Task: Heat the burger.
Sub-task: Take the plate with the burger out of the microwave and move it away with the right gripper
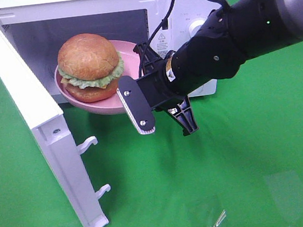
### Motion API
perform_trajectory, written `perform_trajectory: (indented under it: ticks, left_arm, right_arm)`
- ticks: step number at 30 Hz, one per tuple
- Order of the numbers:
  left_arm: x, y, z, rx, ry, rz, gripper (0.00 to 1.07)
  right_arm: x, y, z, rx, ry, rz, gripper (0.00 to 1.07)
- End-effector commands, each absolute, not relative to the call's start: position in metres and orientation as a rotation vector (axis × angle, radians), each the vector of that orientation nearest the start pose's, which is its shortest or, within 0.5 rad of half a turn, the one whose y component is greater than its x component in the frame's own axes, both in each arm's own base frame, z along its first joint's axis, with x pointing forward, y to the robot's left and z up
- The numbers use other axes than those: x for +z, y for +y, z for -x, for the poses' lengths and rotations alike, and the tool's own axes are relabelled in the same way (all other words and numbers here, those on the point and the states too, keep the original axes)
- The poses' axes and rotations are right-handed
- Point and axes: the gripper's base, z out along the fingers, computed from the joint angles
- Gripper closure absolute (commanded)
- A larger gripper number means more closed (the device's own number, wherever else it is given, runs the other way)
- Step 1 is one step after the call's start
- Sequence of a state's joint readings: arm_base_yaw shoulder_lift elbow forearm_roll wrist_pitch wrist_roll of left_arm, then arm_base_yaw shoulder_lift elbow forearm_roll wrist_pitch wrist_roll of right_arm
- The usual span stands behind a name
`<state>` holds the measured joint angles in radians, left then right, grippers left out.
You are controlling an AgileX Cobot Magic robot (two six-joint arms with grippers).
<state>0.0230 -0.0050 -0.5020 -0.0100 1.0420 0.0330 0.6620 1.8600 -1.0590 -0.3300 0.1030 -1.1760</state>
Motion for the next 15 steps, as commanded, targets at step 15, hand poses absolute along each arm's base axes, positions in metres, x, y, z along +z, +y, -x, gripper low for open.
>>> perform_trajectory:
  ticks: [15]
  left_arm:
    - [0.279, -0.001, 0.007, 0.025, 1.997, -0.011, 0.09]
  right_arm:
    - [0.198, 0.199, -0.269, -0.447, 1.148, 2.053, 1.07]
